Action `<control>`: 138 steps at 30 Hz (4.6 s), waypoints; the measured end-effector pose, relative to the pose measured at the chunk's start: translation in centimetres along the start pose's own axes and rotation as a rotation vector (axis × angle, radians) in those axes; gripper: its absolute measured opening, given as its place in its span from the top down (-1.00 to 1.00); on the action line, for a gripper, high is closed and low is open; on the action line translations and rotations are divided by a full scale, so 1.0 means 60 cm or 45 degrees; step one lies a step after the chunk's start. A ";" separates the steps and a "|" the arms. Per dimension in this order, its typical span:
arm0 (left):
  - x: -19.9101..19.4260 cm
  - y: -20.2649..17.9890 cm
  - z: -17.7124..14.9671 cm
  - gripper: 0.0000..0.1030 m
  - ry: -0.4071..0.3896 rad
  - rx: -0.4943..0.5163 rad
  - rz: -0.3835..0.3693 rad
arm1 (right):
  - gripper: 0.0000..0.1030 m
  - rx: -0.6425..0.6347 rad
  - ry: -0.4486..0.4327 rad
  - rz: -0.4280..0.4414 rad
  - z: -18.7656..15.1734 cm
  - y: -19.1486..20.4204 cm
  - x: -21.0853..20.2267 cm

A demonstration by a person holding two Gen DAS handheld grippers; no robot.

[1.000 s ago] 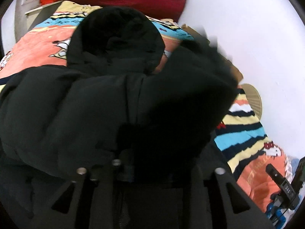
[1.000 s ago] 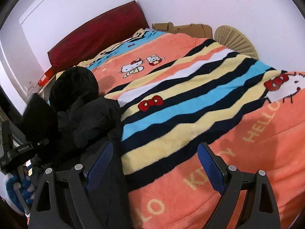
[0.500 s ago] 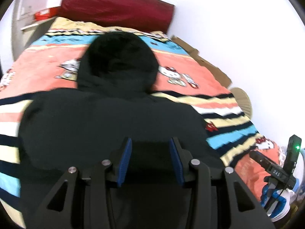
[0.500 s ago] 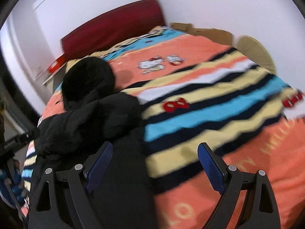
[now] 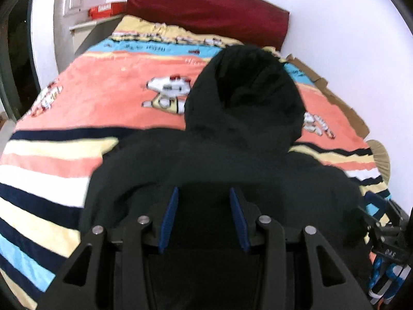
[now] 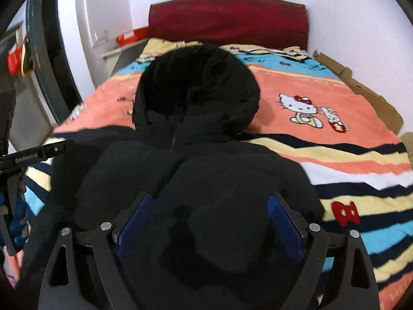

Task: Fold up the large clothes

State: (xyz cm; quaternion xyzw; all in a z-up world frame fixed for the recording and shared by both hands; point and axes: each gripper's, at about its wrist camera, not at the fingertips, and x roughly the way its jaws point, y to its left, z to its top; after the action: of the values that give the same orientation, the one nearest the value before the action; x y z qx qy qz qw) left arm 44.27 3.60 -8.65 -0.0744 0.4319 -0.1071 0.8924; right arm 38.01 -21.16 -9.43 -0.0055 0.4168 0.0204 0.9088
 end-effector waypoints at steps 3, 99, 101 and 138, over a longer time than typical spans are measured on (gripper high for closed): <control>0.029 0.011 -0.036 0.21 0.013 -0.010 -0.032 | -0.75 0.013 0.061 -0.034 -0.021 -0.009 0.041; 0.312 -0.092 0.335 -0.12 -0.031 0.332 0.065 | -0.97 -0.080 -0.048 0.066 0.371 -0.146 0.368; 0.327 -0.087 0.336 -0.11 -0.032 0.303 0.068 | -0.96 -0.065 -0.044 0.069 0.372 -0.140 0.397; -0.101 -0.053 -0.091 0.79 -0.123 0.303 -0.105 | 0.78 -0.275 -0.058 0.346 -0.044 0.003 -0.080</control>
State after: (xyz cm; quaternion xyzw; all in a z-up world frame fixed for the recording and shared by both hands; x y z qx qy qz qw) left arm 35.91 1.83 -6.73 0.0094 0.3693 -0.1903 0.9096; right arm 32.89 -21.20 -7.49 -0.0463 0.3883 0.1879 0.9010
